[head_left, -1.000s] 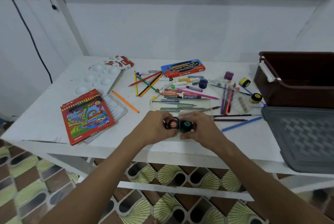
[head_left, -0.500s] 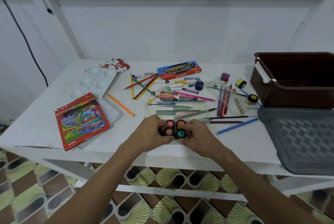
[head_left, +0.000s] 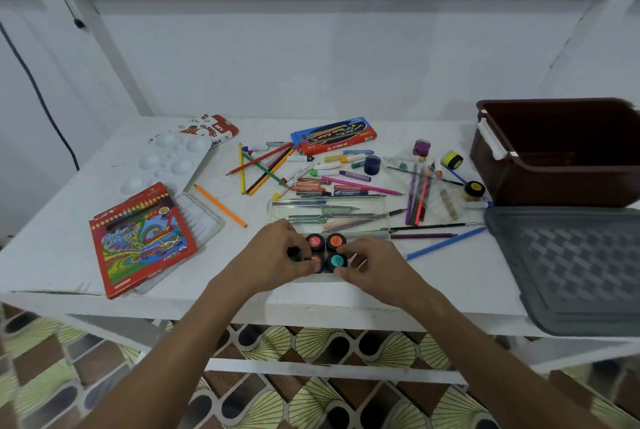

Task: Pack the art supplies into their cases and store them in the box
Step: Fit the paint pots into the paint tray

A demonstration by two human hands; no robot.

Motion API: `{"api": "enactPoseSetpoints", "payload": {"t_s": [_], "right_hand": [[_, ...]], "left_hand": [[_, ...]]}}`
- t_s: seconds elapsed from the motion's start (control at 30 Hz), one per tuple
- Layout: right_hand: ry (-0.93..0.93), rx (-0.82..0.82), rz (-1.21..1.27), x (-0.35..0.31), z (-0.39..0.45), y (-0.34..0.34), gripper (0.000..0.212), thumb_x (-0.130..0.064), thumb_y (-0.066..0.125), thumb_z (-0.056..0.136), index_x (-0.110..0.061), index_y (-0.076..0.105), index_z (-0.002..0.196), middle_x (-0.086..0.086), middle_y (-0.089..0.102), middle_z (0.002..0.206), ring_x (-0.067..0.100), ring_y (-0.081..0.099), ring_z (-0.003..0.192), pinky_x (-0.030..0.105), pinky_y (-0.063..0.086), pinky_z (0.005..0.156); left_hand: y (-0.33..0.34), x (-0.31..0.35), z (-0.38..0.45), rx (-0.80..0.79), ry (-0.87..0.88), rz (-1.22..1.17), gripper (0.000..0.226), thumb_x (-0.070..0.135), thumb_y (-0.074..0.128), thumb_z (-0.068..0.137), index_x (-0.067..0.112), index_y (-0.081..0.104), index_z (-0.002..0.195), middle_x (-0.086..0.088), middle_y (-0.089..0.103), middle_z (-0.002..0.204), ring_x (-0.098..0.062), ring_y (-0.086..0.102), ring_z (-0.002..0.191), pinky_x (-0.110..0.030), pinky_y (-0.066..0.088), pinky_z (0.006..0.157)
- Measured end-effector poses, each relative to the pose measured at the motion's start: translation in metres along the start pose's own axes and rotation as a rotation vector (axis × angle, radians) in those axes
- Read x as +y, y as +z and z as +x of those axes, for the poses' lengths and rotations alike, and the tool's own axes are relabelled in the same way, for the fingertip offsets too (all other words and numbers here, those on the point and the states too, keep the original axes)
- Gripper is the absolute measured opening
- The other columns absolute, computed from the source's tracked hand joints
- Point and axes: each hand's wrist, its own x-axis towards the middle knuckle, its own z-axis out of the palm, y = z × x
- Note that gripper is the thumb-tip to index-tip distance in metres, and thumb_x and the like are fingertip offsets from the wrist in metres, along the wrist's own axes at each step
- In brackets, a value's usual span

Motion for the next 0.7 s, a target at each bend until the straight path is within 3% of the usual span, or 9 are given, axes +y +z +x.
{"api": "enactPoseSetpoints", "payload": {"t_s": [0.13,0.27,0.43,0.57,0.7], "right_hand": [[0.026,0.068,-0.029,0.006,0.009,-0.03,0.038,-0.035,0.07,0.082,-0.018,0.065,0.116,-0.002,0.06,0.098,0.007,0.058,0.081,0.02,0.05,0.071],[0.069,0.222,-0.058,0.027,0.038,-0.08,0.036,-0.027,0.069,0.084,-0.012,0.065,0.117,-0.001,0.064,0.099,0.006,0.059,0.08,0.015,0.048,0.071],[0.123,0.366,-0.13,0.057,0.087,-0.133,0.035,-0.019,0.067,0.084,-0.006,0.065,0.116,0.007,0.066,0.11,0.013,0.059,0.087,0.018,0.041,0.079],[0.187,0.395,-0.15,0.083,0.121,-0.154,0.032,-0.01,0.064,0.083,-0.002,0.065,0.114,0.013,0.064,0.115,0.022,0.058,0.104,0.017,0.038,0.081],[0.271,0.372,-0.157,0.11,0.154,-0.159,0.048,-0.016,0.061,0.086,-0.006,0.05,0.132,0.017,0.051,0.13,0.028,0.047,0.121,0.028,0.035,0.099]], "left_hand": [[-0.014,0.016,0.033,0.061,0.03,-0.027,0.019,0.042,0.07,0.079,0.027,0.07,0.09,0.011,0.052,0.088,-0.008,0.05,0.082,-0.019,0.036,0.061],[-0.023,0.037,0.088,0.106,0.052,-0.066,0.028,0.038,0.071,0.081,0.021,0.068,0.103,0.003,0.058,0.095,-0.012,0.054,0.085,-0.022,0.039,0.069],[-0.026,0.061,0.162,0.09,0.03,-0.073,0.047,0.034,0.073,0.079,0.02,0.058,0.122,0.001,0.058,0.101,-0.015,0.053,0.083,-0.025,0.038,0.069],[-0.016,0.066,0.207,0.061,0.016,-0.021,0.053,0.029,0.069,0.081,0.018,0.052,0.13,-0.005,0.06,0.114,-0.017,0.053,0.088,-0.026,0.04,0.073],[-0.003,0.065,0.235,-0.014,0.014,0.003,0.063,0.026,0.071,0.08,0.015,0.047,0.137,-0.005,0.057,0.129,-0.022,0.055,0.108,-0.026,0.042,0.082]]}}
